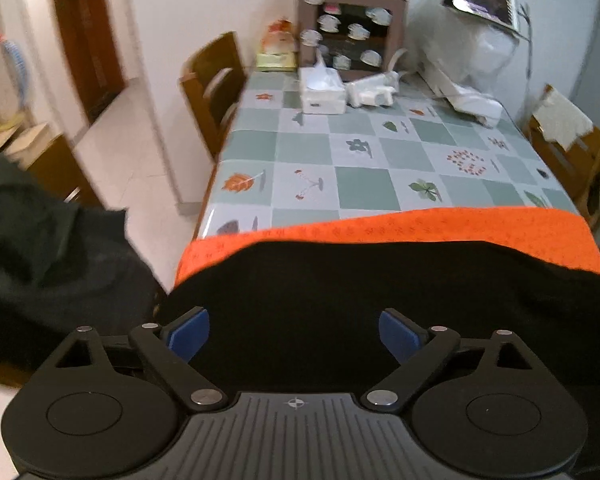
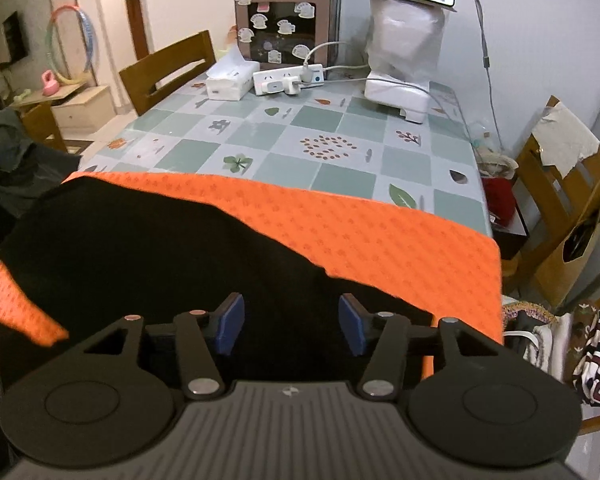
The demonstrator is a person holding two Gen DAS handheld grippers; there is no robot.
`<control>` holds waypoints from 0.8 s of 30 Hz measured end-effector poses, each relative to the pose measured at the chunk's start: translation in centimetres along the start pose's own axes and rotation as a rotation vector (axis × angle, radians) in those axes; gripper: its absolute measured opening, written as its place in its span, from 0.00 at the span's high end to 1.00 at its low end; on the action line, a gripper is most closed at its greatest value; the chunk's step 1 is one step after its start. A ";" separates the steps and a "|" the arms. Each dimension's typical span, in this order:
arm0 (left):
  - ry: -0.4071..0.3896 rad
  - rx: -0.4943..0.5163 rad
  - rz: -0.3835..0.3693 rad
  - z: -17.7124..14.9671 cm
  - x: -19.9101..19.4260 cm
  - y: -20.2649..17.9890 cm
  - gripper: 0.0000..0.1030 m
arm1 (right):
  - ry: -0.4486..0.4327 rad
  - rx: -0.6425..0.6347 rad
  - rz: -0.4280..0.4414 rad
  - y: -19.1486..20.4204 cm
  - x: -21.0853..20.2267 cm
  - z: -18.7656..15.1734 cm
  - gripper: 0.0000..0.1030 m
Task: Fold clothes
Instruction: 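Open both grippers and lift them away from the folded black garment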
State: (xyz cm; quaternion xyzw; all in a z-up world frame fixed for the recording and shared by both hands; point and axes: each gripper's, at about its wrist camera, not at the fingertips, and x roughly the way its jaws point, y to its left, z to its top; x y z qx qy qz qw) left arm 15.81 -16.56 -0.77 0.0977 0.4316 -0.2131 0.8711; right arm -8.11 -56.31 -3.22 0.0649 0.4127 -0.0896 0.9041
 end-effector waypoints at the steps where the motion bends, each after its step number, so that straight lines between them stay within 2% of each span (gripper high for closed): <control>1: -0.003 -0.025 0.011 -0.9 -1.0 -0.7 0.09 | -0.002 -0.004 0.010 -0.7 -0.9 -0.6 0.41; 5: -0.011 -0.108 0.057 -4.7 -4.4 -3.8 0.09 | -0.020 -0.032 0.073 -3.8 -3.7 -2.4 0.39; 11: 0.028 -0.192 0.145 -10.2 -8.5 -9.0 0.09 | -0.038 -0.093 0.156 -8.1 -7.4 -4.2 0.38; 18: 0.027 -0.274 0.135 -13.6 -10.1 -13.6 0.07 | -0.049 -0.134 0.192 -12.7 -8.8 -4.8 0.38; 24: 0.024 -0.311 0.141 -14.9 -10.1 -17.7 0.07 | -0.050 -0.190 0.186 -15.7 -7.3 -4.8 0.38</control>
